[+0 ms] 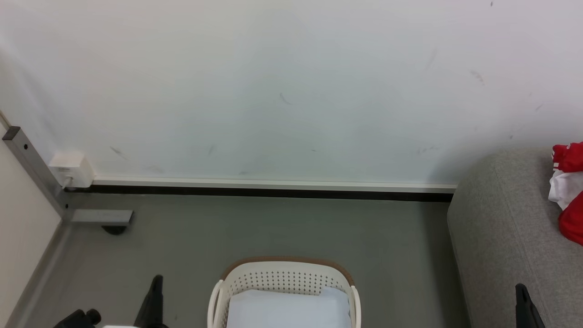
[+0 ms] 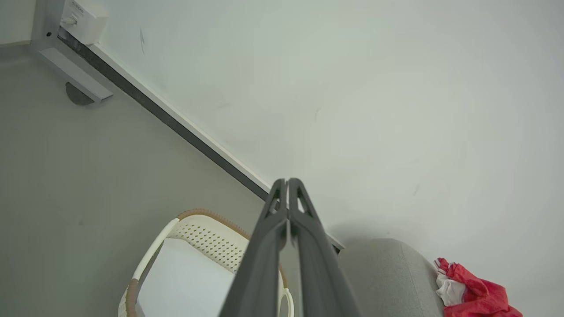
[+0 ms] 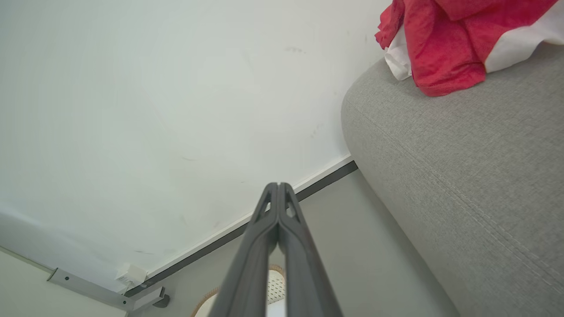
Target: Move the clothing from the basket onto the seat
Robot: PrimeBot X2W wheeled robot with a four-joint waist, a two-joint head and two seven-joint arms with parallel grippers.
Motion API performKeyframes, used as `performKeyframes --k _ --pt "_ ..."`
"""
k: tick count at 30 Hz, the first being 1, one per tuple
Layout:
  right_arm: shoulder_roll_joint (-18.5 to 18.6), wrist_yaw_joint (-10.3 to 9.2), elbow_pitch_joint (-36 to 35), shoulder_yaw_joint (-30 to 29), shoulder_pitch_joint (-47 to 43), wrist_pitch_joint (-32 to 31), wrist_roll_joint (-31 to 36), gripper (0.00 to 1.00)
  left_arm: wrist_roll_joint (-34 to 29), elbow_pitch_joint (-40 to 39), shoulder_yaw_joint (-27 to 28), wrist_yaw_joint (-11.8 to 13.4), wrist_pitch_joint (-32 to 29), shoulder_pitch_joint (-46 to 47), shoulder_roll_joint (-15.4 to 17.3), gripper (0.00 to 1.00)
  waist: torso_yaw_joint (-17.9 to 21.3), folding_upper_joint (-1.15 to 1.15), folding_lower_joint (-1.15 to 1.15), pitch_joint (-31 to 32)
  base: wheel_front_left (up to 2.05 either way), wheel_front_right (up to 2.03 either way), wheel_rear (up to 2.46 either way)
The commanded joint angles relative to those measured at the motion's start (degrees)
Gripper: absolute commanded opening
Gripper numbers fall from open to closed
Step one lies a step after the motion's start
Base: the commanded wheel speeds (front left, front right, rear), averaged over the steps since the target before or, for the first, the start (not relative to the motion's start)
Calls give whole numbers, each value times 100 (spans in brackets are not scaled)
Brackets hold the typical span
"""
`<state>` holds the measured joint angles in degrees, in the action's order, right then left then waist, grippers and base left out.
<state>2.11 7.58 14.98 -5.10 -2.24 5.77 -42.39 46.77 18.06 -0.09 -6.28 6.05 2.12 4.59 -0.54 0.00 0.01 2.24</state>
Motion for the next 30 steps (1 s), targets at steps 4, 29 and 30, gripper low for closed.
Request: performKeyframes --k 4,29,30 --pt "70 -5 -77 -31 211 -107 -470 0 450 -116 91 -36 -115 168 7 0 3 0 -1 -13 0 0 0" --pt "85 -8 -96 -76 477 -533 -2186 0 2003 -231 313 -74 -557 279 -63 0 18 0 -1 -81 0 0 0" --pt "86 -8 -97 -78 487 -552 -2247 0 2063 -235 321 -74 -569 284 -65 0 18 0 -1 -83 0 0 0"
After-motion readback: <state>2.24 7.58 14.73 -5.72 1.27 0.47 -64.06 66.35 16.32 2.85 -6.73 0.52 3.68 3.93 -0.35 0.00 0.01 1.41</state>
